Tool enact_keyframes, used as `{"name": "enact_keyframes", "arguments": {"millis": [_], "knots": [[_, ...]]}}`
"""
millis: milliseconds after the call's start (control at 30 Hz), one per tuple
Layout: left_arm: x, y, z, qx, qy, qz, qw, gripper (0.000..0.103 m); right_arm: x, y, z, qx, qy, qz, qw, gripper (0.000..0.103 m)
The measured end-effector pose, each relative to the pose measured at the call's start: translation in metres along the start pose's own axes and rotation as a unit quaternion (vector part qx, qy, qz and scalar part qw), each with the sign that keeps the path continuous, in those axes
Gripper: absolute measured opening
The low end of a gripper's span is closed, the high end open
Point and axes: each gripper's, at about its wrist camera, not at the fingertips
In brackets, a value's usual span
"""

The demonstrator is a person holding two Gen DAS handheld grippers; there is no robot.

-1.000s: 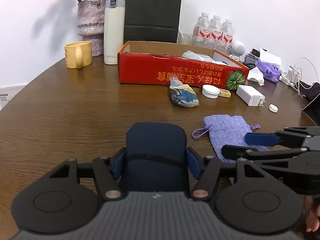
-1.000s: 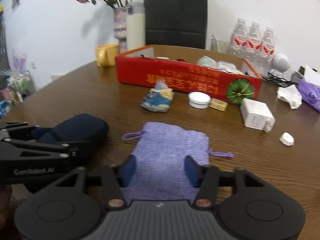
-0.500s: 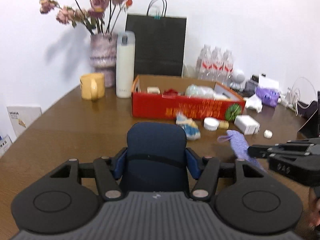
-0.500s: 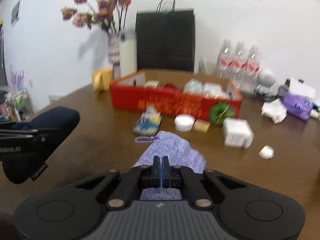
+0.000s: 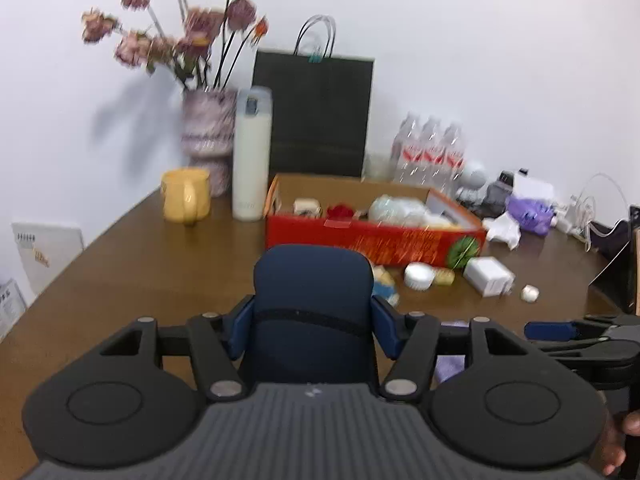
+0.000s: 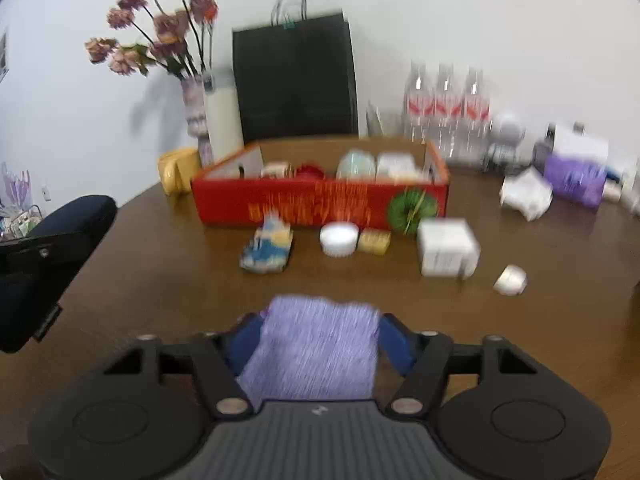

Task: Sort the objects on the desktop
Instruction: 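Lift the navy case with the left tool while the right tool carries the pouch toward the box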

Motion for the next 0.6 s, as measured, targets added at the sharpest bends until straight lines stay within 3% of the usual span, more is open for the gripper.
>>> {"name": "enact_keyframes", "arguments": {"millis": [133, 200, 300, 333, 367, 433, 500, 600], "knots": [[-0.008, 0.010, -0.005, 0.006, 0.014, 0.011, 0.9998, 0.061, -0.008, 0.007, -0.032, -0.022, 0.040, 0.000, 0.999, 0.067], [-0.008, 0.013, -0.006, 0.011, 0.015, 0.013, 0.9998, 0.061, -0.012, 0.018, -0.036, -0.033, 0.032, 0.028, 0.999, 0.061], [-0.004, 0.016, -0.008, 0.013, 0.011, 0.014, 0.9998, 0.061, -0.014, 0.028, -0.037, -0.014, 0.025, 0.053, 0.998, 0.031], [-0.002, 0.015, -0.009, 0.013, 0.008, 0.012, 0.9998, 0.061, -0.013, 0.031, -0.037, -0.006, 0.028, 0.058, 0.998, 0.013], [0.001, 0.015, -0.010, 0.012, 0.004, 0.011, 0.9999, 0.061, -0.012, 0.035, -0.039, -0.008, 0.029, 0.070, 0.997, 0.007], [0.010, 0.016, -0.013, 0.010, -0.002, 0.008, 0.9999, 0.061, -0.009, 0.042, -0.040, -0.025, 0.027, 0.086, 0.996, 0.004], [0.027, 0.017, -0.019, 0.012, -0.012, 0.009, 0.9998, 0.061, 0.003, 0.039, -0.031, -0.015, 0.014, 0.078, 0.997, 0.004], [0.064, 0.017, -0.035, 0.014, -0.033, 0.001, 0.9993, 0.061, 0.040, 0.033, -0.011, -0.012, -0.038, 0.070, 0.997, 0.004]]}}
Point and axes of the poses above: each gripper's, at about its wrist camera, not at the fingertips, and z roughly against the way its jaws point, y to its left, x to its top, and after that the axes turned 3 degrees about y, right-handed
